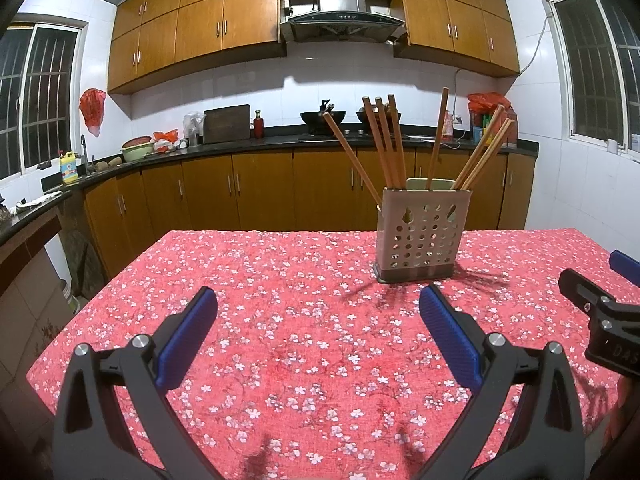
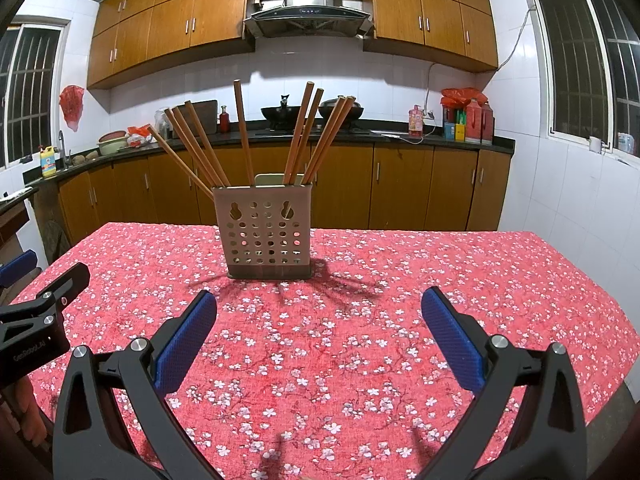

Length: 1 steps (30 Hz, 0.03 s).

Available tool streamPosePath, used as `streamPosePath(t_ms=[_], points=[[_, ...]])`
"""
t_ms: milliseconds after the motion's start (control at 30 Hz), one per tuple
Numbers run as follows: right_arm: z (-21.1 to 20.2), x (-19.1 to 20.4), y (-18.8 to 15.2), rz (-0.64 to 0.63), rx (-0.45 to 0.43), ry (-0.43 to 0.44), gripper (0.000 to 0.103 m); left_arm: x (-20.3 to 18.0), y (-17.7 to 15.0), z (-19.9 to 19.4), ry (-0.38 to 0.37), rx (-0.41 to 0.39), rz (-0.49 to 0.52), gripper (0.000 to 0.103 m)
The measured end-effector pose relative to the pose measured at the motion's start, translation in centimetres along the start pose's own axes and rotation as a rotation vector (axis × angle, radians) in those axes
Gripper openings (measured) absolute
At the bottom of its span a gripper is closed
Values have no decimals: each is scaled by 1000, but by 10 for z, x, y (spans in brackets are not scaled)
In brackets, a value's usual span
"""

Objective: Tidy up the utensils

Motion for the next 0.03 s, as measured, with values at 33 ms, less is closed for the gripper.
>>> streamPosePath(t_ms=[33], points=[[0,0,0,0,0,0,101,1,-1,0,0,0,0,99]])
Point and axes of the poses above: each gripper's, at about its wrist camera, not at the fingertips, and z roughly the way its jaws point, x to its left, y to its top, the point moved 10 cm from there along z, roughly the way its jaws point, and after that the axes turned 14 degrees about y, right-handed, at the moved point
